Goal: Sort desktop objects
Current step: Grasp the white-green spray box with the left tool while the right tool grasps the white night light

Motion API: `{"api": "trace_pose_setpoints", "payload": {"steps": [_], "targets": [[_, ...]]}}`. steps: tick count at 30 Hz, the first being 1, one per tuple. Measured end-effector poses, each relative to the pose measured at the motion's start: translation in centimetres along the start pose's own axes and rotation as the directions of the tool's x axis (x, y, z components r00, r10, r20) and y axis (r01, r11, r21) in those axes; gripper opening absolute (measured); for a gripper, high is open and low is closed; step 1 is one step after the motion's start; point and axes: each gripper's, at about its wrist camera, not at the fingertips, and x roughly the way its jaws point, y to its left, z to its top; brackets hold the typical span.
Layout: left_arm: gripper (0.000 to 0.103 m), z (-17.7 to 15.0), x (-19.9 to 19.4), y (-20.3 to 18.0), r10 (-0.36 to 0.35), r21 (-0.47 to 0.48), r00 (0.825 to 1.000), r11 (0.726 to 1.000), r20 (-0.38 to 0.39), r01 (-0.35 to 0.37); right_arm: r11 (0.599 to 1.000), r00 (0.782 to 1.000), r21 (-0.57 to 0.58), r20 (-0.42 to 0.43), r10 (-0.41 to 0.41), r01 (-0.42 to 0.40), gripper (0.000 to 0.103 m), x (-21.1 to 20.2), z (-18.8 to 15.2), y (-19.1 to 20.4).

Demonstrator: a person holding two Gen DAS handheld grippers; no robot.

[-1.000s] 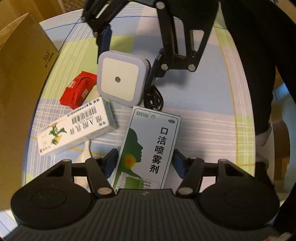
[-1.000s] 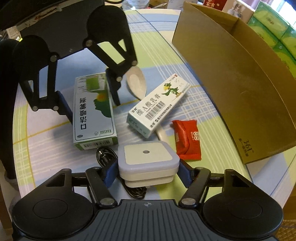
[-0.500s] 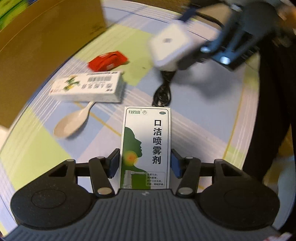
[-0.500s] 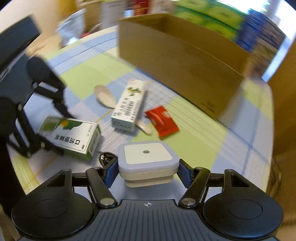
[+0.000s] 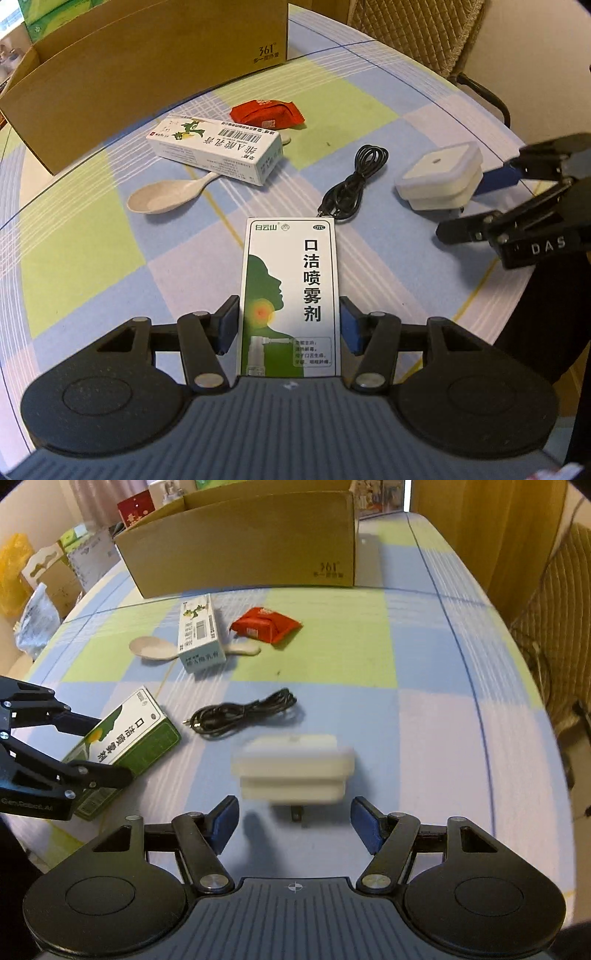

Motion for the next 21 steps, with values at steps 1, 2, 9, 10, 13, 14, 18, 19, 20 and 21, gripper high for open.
{"api": "trace_pose_setpoints", "payload": {"steps": [1,2,9,10,13,14,18,19,20,21], "targets": [[0.051,0.0,0.0,0.0,0.002,-0.007,1.000,1.000,0.003,-0.002,1.000,1.000,0.001,0.001,-0.003,0.003,0.065,0.1,-0.1,0.0],[0.051,-0.1,-0.1,0.1,0.003,-0.019,1.000,1.000,0.008,-0.003,1.000,1.000,0.002,0.006,-0.006,0.006,0.066,0.1,-0.2,0.1],[0.051,0.0,0.3,0.4,-0.001,-0.073,1.000,0.997,0.030,0.003,0.999,0.996,0.041,0.085,-0.033,0.030,0.076,-0.3,0.2,-0.2],[0.052,0.0,0.3,0.5,-0.001,-0.083,0.999,0.997,0.032,0.003,0.998,0.995,0.051,0.097,-0.034,0.030,0.076,-0.3,0.3,-0.3],[0.052,0.1,0.6,0.6,0.000,-0.112,0.999,0.994,0.038,0.004,0.998,0.994,0.056,0.105,-0.037,0.031,0.076,-0.1,0.7,-0.2],[0.052,0.1,0.7,0.7,0.001,-0.119,0.999,0.993,0.039,0.004,0.998,0.994,0.052,0.105,-0.040,0.035,0.076,0.1,0.8,-0.1],[0.052,0.3,1.0,0.7,0.002,-0.137,0.999,0.991,0.043,0.004,0.998,0.995,0.043,0.095,-0.043,0.039,0.076,0.7,0.9,0.2],[0.052,0.3,1.1,0.7,0.003,-0.141,0.999,0.990,0.044,0.003,0.998,0.994,0.043,0.095,-0.044,0.040,0.075,0.8,0.9,0.3],[0.052,0.4,1.2,0.7,0.005,-0.143,0.999,0.990,0.043,0.001,0.998,0.995,0.040,0.092,-0.045,0.041,0.070,0.9,0.9,0.3],[0.052,0.4,1.2,0.7,0.008,-0.142,0.999,0.990,0.043,-0.002,0.998,0.995,0.035,0.087,-0.047,0.044,0.065,1.0,0.8,0.4]]}}
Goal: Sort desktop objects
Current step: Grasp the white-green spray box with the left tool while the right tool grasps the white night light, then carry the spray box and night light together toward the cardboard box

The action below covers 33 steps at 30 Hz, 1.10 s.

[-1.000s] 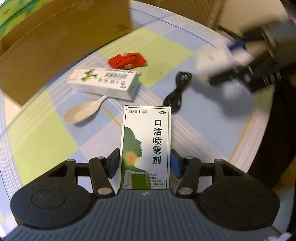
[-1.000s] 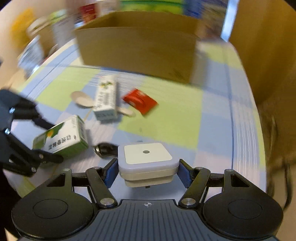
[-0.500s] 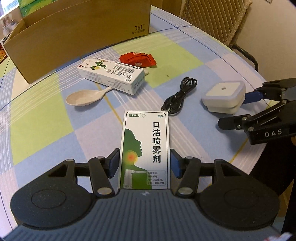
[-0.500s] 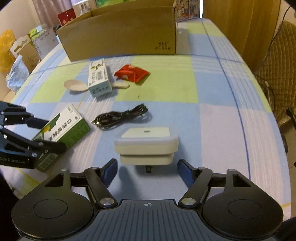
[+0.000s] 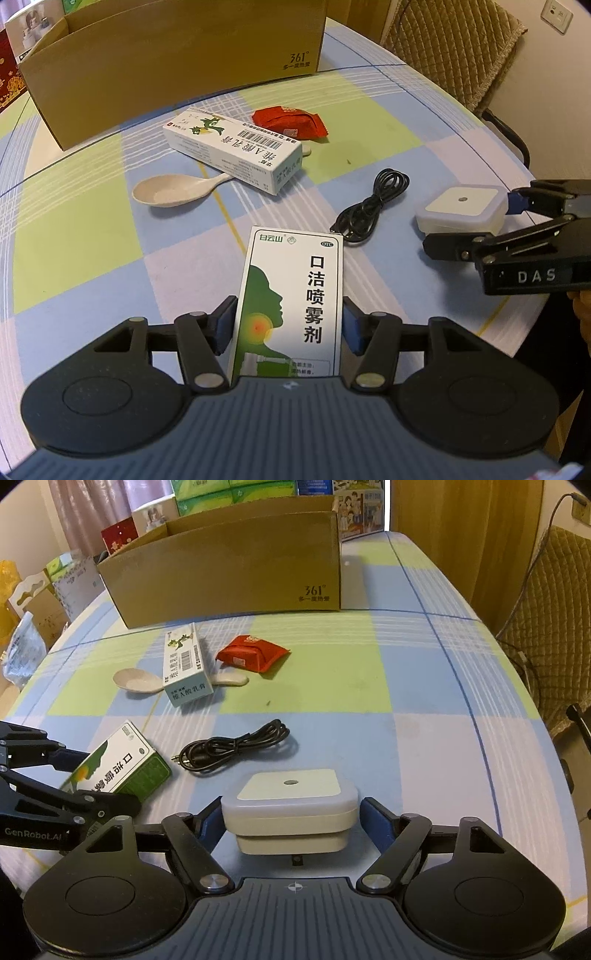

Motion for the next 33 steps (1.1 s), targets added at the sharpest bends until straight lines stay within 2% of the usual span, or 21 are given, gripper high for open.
{"api": "trace_pose_setpoints", "payload": {"steps": [1,5,6,8,12,33], "targets": [[0.052,0.0,0.0,-0.1,0.004,0.002,1.000,1.000,0.001,-0.004,1.000,1.000,-0.001,0.001,-0.004,0.004,0.062,0.1,0.0,0.1],[0.052,0.0,0.0,-0.2,0.013,-0.009,1.000,1.000,0.000,-0.013,1.000,1.000,0.003,0.008,-0.023,0.023,0.061,-0.2,-0.1,0.1],[0.052,0.0,-0.1,-0.2,0.018,-0.015,1.000,1.000,-0.001,-0.018,1.000,0.999,0.001,0.011,-0.030,0.030,0.058,-0.3,-0.1,0.1],[0.051,-0.1,-0.4,-0.4,0.041,-0.028,0.999,0.999,0.001,-0.041,1.000,0.999,-0.002,0.020,-0.031,0.031,0.058,-0.8,0.0,0.2],[0.050,-0.3,-1.4,-0.6,0.034,-0.067,0.999,0.997,0.013,-0.034,1.000,0.999,-0.007,0.042,-0.029,0.029,0.058,-1.8,0.2,0.4],[0.050,-0.5,-6.2,-2.0,0.050,-0.105,0.995,0.994,0.087,-0.040,0.999,0.992,-0.027,0.128,-0.017,0.020,0.058,-6.0,1.2,1.9]]}}
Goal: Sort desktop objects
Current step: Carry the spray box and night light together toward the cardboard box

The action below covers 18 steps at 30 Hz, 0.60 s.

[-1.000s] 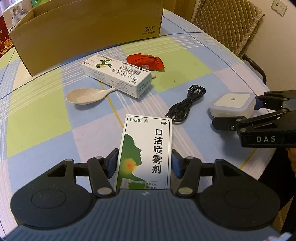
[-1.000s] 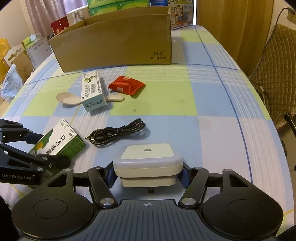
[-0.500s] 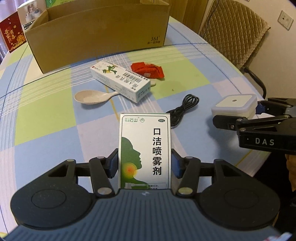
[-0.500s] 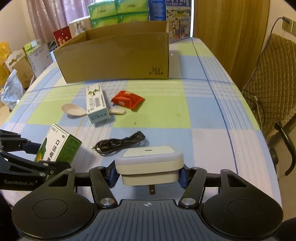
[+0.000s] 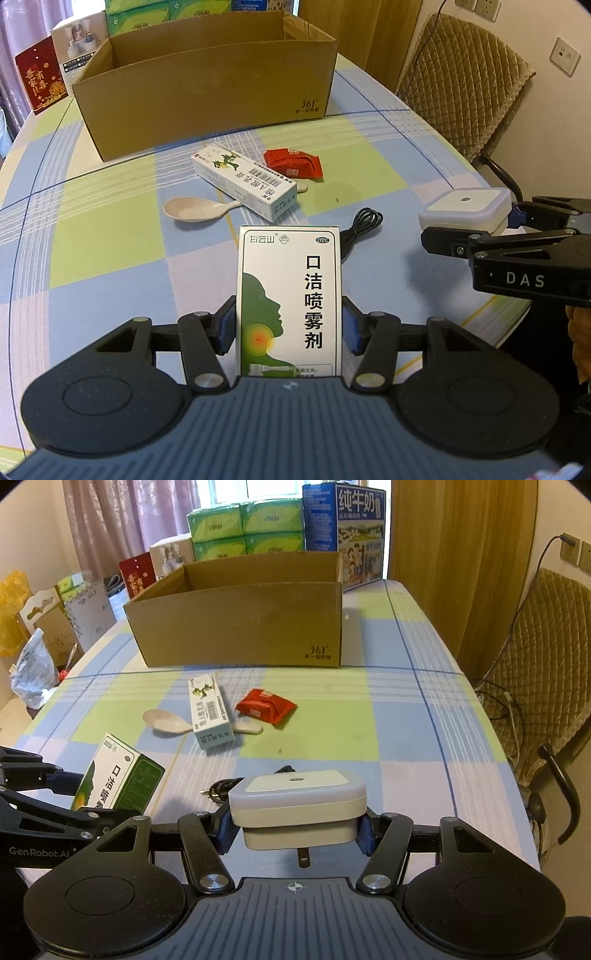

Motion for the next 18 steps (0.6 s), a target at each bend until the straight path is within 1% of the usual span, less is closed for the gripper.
{"api": "trace_pose_setpoints", "payload": {"steps": [12,18], "targets": [[0.050,0.1,-1.5,0.8,0.003,-0.035,1.000,0.999,0.025,-0.002,1.000,1.000,-0.008,0.023,0.011,-0.011,0.058,-0.9,0.4,0.4],[0.050,0.7,-2.2,1.3,0.007,-0.050,0.999,0.999,0.040,-0.005,1.000,0.999,-0.017,0.034,0.020,-0.019,0.058,-1.3,0.9,0.9]]}}
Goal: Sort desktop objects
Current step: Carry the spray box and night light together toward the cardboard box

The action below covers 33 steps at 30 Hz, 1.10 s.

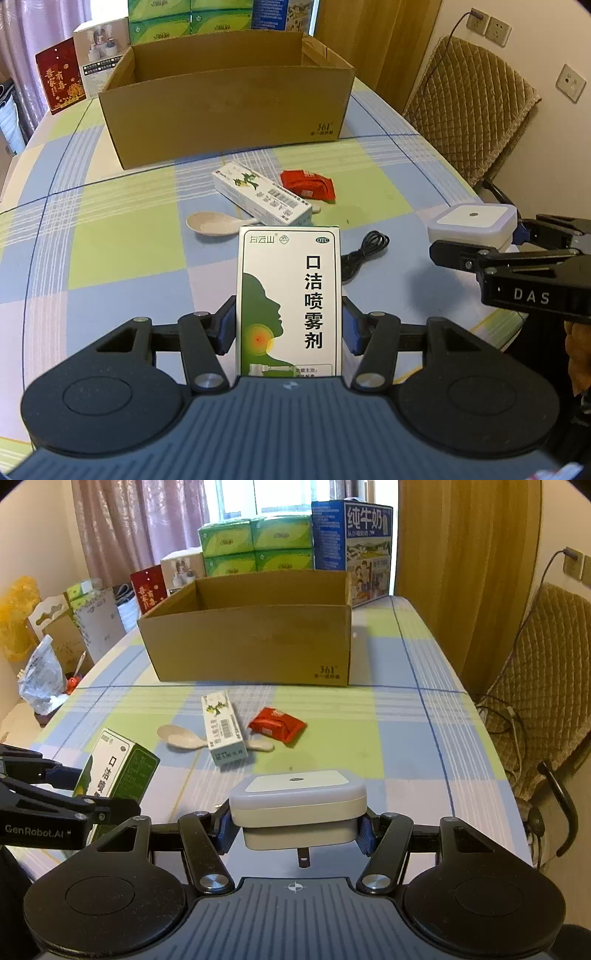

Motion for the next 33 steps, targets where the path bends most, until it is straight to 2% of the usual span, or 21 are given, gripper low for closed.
{"api": "trace_pose_setpoints", "payload": {"steps": [33], "targets": [[0.050,4.0,-1.6,2.1,0.028,-0.005,0.999,1.000,0.044,-0.028,0.999,0.996,-0.034,0.080,0.030,-0.027,0.058,0.4,4.6,1.0]]}}
